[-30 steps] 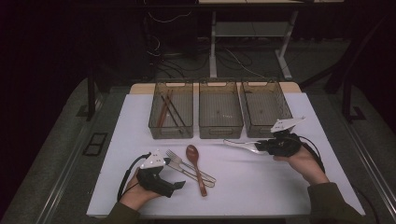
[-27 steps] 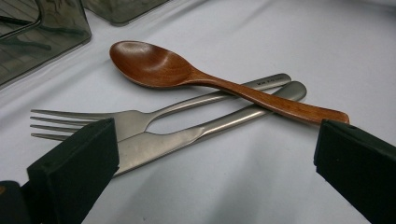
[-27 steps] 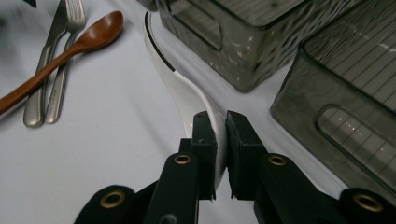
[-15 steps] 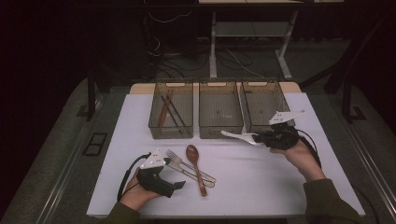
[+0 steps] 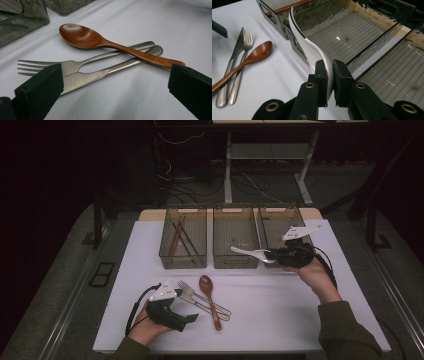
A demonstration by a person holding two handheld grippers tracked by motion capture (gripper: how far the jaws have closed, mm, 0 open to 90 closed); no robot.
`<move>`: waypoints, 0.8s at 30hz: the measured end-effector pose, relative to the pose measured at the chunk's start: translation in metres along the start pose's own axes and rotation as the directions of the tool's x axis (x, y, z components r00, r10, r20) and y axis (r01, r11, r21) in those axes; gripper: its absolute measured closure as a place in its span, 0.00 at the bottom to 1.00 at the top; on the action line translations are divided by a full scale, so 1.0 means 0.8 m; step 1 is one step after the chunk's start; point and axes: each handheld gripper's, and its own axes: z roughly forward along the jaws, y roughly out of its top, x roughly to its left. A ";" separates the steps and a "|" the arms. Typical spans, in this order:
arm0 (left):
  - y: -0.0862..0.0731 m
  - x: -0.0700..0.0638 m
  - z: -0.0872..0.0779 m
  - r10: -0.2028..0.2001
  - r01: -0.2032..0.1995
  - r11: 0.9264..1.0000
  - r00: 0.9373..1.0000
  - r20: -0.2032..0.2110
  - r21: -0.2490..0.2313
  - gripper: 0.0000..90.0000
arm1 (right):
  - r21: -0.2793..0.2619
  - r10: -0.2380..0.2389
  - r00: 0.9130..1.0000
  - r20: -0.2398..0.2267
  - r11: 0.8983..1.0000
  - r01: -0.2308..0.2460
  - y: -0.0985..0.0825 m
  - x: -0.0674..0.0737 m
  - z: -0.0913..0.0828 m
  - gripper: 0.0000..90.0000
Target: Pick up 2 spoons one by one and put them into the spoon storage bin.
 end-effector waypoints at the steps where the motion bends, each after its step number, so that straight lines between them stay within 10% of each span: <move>1: 0.000 0.000 0.000 0.000 0.000 1.000 1.000 0.000 0.000 0.00 | 0.002 -0.001 1.000 0.001 1.000 0.000 0.003 -0.001 0.001 0.91; 24: 0.000 -0.001 -0.001 0.006 -0.006 1.000 1.000 0.005 0.004 0.00 | 0.079 -0.023 1.000 0.015 0.997 0.022 0.043 -0.010 0.067 0.91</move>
